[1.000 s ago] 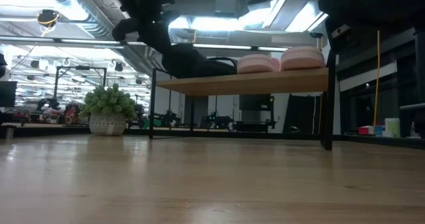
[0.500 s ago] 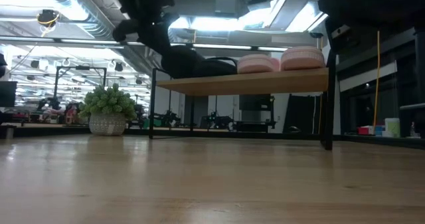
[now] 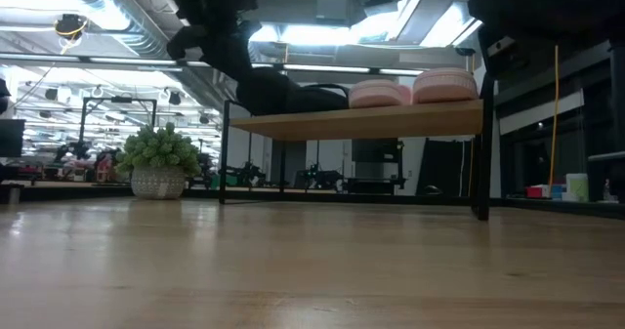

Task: Pick and place slides into the shelf
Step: Put the black slides on the shelf

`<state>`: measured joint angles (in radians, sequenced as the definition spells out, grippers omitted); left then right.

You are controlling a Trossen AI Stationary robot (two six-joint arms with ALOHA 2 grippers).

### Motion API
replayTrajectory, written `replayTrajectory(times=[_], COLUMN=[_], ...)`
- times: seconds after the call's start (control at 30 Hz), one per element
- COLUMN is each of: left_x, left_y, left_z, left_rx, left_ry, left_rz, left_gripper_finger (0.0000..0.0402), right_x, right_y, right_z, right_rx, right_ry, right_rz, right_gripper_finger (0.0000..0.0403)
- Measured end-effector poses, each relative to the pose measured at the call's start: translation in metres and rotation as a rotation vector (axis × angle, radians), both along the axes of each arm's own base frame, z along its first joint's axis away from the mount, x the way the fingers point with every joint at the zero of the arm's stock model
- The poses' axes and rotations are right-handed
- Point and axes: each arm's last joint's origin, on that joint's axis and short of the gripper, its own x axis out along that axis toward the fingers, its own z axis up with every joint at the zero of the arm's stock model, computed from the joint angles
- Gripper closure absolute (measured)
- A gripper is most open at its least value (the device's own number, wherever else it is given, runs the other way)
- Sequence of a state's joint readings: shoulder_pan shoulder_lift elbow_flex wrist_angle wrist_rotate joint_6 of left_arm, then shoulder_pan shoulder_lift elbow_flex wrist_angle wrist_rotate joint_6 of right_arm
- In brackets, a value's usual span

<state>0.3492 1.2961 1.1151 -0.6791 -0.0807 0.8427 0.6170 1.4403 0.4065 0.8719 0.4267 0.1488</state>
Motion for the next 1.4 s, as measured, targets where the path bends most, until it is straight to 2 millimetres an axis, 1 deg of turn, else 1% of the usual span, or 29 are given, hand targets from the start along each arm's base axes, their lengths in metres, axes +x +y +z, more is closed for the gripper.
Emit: replayTrajectory(times=[0.43,0.7,0.83,1.0,1.27,1.4], left_x=[0.0,0.01,0.011,0.013,0.017,0.019], left_y=[0.001,0.005,0.006,0.007,-0.002,-0.009], left_z=[0.0,-0.011,-0.01,-0.008,-0.007,-0.007], left_rx=[0.008,0.03,0.105,0.118,0.104,0.144], left_ry=[0.002,0.038,0.049,0.021,0.0,0.01], left_rz=[0.01,0.037,0.073,0.076,0.079,0.087], left_gripper_finger=[0.0283,0.0251,0.0247,0.0247,0.0246,0.0246], right_x=[0.0,0.0,0.0,0.0,0.0,0.0], right_y=[0.0,0.0,0.0,0.0,0.0,0.0], right_z=[0.0,0.0,0.0,0.0,0.0,-0.001], right_rx=[0.0,0.003,0.005,0.001,0.0,-0.006], right_ry=[0.0,0.001,0.0,0.002,0.003,0.009], right_rz=[0.001,0.0,0.001,0.002,0.002,0.003], right_gripper_finger=[0.0391,0.0391,0.0391,0.0391,0.0391,0.0391])
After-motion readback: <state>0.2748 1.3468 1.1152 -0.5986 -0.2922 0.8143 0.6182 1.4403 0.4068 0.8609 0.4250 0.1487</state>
